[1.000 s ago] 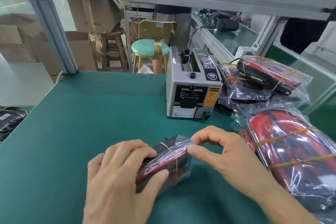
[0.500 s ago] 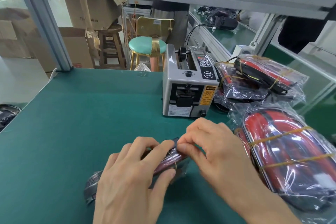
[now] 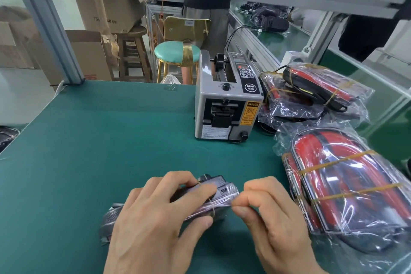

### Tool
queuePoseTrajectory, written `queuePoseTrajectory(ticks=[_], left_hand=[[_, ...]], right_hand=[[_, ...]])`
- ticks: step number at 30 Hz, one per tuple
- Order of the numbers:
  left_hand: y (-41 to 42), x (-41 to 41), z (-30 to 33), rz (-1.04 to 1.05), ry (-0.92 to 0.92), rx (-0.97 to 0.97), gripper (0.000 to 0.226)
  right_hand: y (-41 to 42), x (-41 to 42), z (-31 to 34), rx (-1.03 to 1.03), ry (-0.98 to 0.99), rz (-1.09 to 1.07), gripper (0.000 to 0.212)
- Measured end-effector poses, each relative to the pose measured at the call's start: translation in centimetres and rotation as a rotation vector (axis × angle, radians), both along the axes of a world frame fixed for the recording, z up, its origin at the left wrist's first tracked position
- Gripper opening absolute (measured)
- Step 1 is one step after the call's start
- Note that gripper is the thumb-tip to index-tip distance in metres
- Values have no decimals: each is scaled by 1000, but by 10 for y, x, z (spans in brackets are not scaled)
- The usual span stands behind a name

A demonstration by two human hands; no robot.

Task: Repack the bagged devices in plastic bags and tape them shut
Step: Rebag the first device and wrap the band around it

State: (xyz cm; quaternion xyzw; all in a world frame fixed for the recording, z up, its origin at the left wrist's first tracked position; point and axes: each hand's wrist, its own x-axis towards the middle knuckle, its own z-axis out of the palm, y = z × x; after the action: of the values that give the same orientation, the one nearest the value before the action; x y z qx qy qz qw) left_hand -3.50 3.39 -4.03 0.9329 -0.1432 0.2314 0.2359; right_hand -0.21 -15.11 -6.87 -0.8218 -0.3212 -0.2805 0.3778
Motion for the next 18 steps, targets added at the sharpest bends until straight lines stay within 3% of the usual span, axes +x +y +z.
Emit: queuePoseTrajectory(ticks=[2,5,8,14,18], left_hand=[[2,0,1,-22,0,22,34],[5,3,4,-41,3,71,35],[7,6,7,-70,9,100,36],[8,7,5,-165,4,128,43],[13,11,8,-201,46,150,41]], right_hand=[[-2,0,6,75,123,39,12],[-9,6,20,211,523,126,15],[-14,21,30,117,787,216,25],[-14,42,43,195,1032,364,15],[-15,41,47,25,901,396,29]])
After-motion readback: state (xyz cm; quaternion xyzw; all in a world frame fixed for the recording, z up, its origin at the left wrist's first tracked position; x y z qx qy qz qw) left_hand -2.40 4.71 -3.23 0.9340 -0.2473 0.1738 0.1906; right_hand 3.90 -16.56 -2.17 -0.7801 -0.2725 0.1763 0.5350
